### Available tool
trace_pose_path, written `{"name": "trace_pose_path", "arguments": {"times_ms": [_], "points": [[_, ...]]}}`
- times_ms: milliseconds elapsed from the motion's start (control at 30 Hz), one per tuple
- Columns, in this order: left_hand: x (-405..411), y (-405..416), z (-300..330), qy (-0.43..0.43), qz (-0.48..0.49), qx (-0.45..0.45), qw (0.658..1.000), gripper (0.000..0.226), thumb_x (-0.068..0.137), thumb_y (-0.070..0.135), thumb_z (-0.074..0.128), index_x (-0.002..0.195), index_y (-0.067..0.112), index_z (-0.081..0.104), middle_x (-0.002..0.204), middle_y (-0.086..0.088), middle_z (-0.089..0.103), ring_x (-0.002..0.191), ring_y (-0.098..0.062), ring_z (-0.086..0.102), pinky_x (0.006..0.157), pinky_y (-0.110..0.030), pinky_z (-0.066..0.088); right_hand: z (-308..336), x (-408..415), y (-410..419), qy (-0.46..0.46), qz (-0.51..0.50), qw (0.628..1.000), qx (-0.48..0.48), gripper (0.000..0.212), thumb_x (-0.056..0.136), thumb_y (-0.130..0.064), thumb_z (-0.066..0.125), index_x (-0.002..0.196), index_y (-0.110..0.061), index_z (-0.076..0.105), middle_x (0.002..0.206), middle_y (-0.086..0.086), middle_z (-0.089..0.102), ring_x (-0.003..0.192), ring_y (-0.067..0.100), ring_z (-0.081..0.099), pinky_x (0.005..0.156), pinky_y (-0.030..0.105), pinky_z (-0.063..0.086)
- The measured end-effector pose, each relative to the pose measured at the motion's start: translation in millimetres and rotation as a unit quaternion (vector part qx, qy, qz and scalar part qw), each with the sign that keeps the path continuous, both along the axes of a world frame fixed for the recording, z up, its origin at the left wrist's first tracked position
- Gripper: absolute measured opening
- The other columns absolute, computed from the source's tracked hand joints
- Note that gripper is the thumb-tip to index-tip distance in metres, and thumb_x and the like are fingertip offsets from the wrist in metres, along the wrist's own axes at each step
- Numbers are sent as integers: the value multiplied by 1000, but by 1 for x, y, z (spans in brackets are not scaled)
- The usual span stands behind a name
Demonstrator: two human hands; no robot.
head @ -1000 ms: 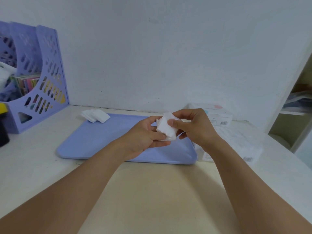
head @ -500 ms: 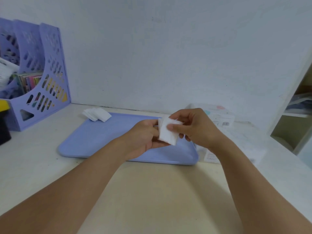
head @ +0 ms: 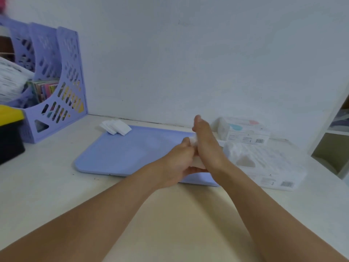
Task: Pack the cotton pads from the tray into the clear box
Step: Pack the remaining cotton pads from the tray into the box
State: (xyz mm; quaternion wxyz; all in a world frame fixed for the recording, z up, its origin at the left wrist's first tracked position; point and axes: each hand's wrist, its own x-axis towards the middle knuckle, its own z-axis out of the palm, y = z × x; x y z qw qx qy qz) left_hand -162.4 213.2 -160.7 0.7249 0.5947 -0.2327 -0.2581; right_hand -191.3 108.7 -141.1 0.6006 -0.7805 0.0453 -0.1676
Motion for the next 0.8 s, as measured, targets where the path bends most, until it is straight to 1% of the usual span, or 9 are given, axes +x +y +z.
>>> {"name": "trace_pose_path", "arguments": {"times_ms": [67, 200, 333, 400, 467, 533, 633, 700, 800], "points": [[1, 3, 0, -49, -1, 55, 997, 33, 102, 9, 41, 134, 3, 49, 119, -14, 68, 105, -22, 71, 89, -34, 58, -3, -3, 5, -21, 25, 996, -84, 85, 84, -81, 32, 154, -32, 34, 156, -7, 39, 135, 2, 38, 105, 18, 31], [18, 17, 5, -140, 55, 138, 979, 26, 96, -2, 48, 122, 4, 50, 107, -8, 60, 94, -18, 63, 96, -42, 57, 6, -6, -12, -114, 2, 973, -199, 78, 88, -71, 36, 155, -32, 32, 158, -11, 35, 144, 3, 31, 119, 30, 25], [15, 18, 0, -204, 60, 153, 965, 33, 93, -12, 53, 109, 17, 56, 82, 12, 63, 70, 3, 62, 68, -11, 53, 3, -8, -16, 26, 178, 958, -224, 82, 83, -74, 49, 150, -26, 41, 140, -5, 54, 115, 1, 56, 98, 16, 43], [15, 15, 1, -192, 73, 159, 966, 24, 94, -6, 57, 94, 18, 55, 75, 6, 56, 68, -9, 57, 66, -10, 47, 2, -7, -15, -11, 125, 962, -242, 101, 74, -71, 58, 159, -29, 23, 152, -13, 39, 132, -1, 43, 99, 14, 39], [15, 12, 6, -158, 69, 138, 975, 14, 93, 13, 57, 81, 13, 51, 70, -6, 48, 68, -25, 46, 74, -23, 48, 7, -8, -14, -31, 90, 972, -215, 107, 72, -67, 63, 161, -32, 15, 152, -18, 36, 130, -9, 40, 89, 6, 41], [13, 11, 5, -126, 59, 84, 987, 29, 82, 26, 59, 106, 11, 55, 84, -6, 61, 79, -24, 59, 86, -37, 56, 8, -7, -13, 11, 125, 980, -154, 101, 79, -61, 65, 161, -29, 15, 141, -26, 48, 115, -19, 48, 75, 1, 45], [14, 12, 2, -94, 54, 68, 992, 58, 77, 32, 60, 131, 19, 42, 111, -3, 68, 88, -11, 72, 78, -29, 55, 4, -7, -11, 55, 173, 976, -119, 78, 96, -46, 61, 159, -23, 21, 111, -42, 61, 105, -22, 56, 84, 5, 49], [17, 13, 4, -66, 61, 59, 994, 48, 90, 21, 59, 133, 24, 36, 122, -4, 65, 91, -13, 73, 75, -27, 54, 6, -5, -16, 31, 145, 983, -105, 68, 97, -38, 63, 155, -24, 32, 128, -24, 61, 117, -4, 60, 98, 23, 52], [22, 16, 10, -58, 126, 48, 989, 41, 97, 9, 54, 131, 24, 39, 129, -4, 60, 104, -20, 68, 73, -29, 55, 11, -1, -26, -5, 77, 992, -97, 46, 95, -16, 67, 139, -21, 55, 120, 1, 64, 100, 14, 69, 79, 30, 61]]}}
